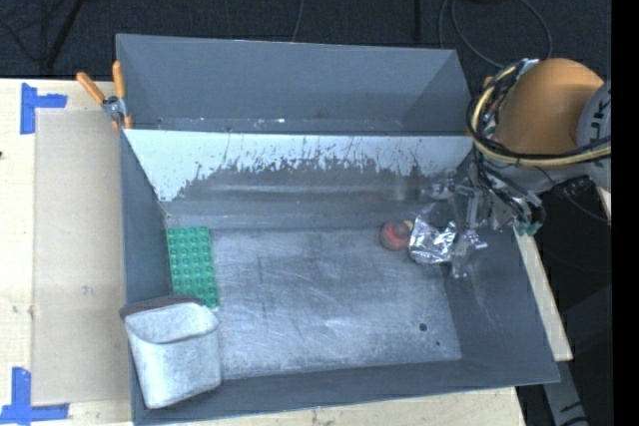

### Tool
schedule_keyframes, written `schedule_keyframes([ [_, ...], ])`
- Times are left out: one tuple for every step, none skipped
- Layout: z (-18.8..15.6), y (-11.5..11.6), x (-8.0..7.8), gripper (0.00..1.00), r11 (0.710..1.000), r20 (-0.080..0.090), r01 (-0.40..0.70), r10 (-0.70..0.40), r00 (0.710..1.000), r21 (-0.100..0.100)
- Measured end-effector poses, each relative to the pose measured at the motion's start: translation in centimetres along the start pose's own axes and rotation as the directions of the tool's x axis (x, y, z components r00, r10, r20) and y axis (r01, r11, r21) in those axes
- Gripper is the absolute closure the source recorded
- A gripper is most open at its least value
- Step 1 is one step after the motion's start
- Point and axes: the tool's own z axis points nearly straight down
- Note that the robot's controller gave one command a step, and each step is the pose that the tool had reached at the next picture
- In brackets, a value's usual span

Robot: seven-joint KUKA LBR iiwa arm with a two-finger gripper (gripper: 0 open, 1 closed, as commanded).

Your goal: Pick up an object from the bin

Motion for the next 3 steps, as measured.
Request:
schedule_keyframes([
  [3.8, -0.1, 0.9, 0.00, 0.992, 0.000, -0.126, 0.126, 0.992, -0.001],
  [3.7, 1.7, 2.4, 0.00, 0.958, 0.003, -0.288, 0.288, 0.958, 0.000],
  [3.3, 1.6, 2.1, 1.00, 0.958, 0.009, -0.286, 0.286, 0.958, 0.001],
])
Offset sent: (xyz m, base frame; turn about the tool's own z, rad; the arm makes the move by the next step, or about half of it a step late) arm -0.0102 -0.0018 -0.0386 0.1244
